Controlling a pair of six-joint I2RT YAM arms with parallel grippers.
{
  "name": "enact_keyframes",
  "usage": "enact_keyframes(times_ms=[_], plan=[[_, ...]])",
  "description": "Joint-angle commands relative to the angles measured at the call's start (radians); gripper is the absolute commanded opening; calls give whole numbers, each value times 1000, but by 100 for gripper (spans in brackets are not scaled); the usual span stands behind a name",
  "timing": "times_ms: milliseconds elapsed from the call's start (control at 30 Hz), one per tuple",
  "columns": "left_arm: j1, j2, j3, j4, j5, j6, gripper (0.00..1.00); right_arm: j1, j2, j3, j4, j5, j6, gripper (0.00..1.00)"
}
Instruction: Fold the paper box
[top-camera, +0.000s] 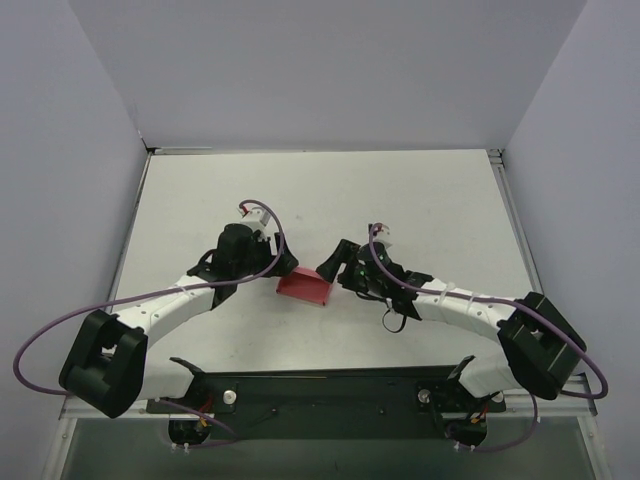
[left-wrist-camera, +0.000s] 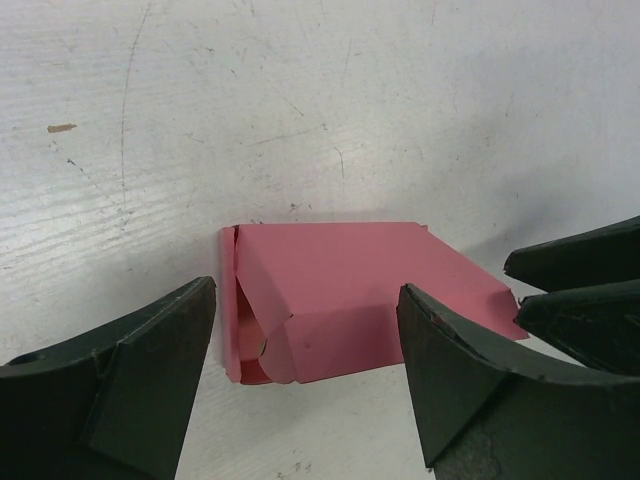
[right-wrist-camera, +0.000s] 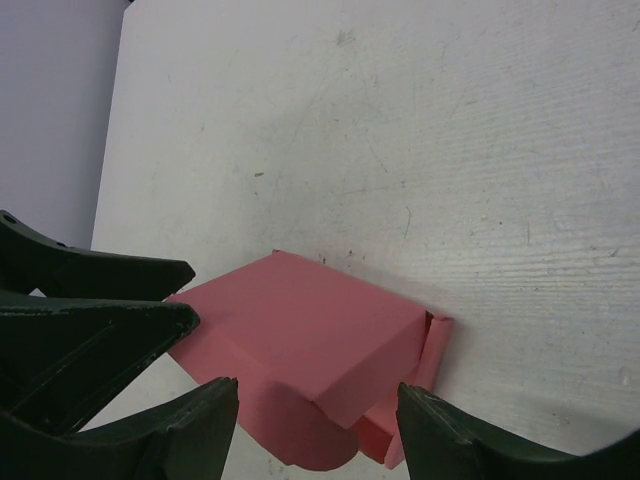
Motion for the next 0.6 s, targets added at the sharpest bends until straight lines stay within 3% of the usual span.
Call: enact_keyframes(times_ms=[0, 567], plan=[[7, 15, -8, 73, -21, 2, 83, -18, 42, 37, 43, -30, -13, 64], [7, 9, -158, 134, -38, -41, 81, -7, 143, -3, 34, -29, -4, 57]])
